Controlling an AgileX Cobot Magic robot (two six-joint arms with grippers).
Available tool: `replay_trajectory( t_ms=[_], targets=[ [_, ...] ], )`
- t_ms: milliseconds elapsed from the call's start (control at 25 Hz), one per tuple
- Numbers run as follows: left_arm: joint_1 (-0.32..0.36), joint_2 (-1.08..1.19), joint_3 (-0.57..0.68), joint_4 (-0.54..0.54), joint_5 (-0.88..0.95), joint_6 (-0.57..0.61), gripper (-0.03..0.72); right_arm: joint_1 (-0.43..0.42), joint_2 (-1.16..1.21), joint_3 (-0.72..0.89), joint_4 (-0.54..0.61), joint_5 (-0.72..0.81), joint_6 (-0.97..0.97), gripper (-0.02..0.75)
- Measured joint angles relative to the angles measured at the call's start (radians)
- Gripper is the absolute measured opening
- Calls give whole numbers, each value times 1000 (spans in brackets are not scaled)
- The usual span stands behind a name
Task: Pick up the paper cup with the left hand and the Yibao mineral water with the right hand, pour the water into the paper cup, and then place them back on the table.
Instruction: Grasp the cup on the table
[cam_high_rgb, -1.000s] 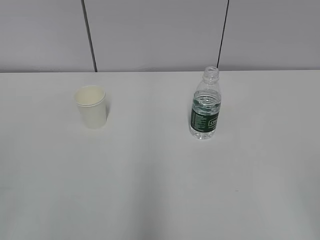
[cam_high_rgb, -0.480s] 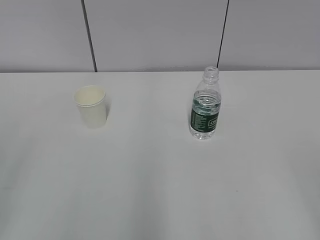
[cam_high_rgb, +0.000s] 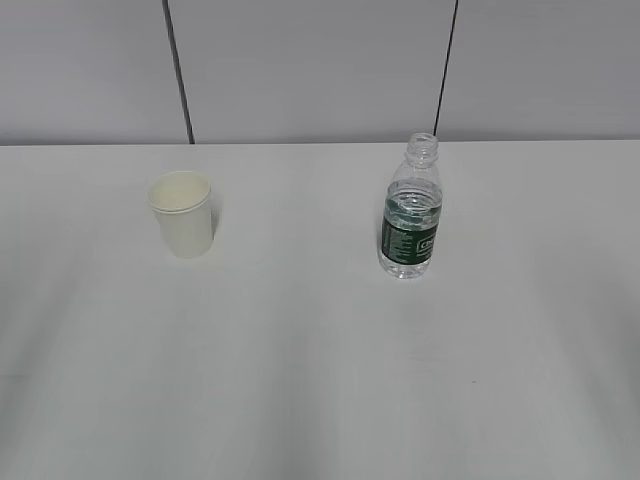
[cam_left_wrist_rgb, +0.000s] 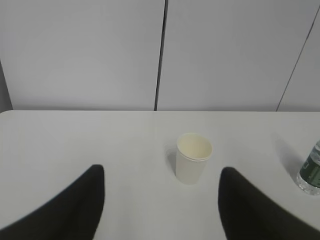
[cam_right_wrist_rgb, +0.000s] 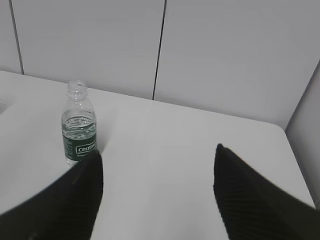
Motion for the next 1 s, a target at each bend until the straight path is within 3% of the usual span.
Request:
replay_trajectory(
  t_ms=[320, 560, 1000],
  targets=[
    [0, 142, 0, 7, -167, 0, 429, 0, 259, 2, -5, -240, 14, 511],
    [0, 230, 5, 7, -202, 0, 419, 0, 435, 65, 12, -506, 45, 511],
    [0, 368, 32, 7, -386, 0, 326, 0, 615, 172, 68, -827, 56, 511]
  ],
)
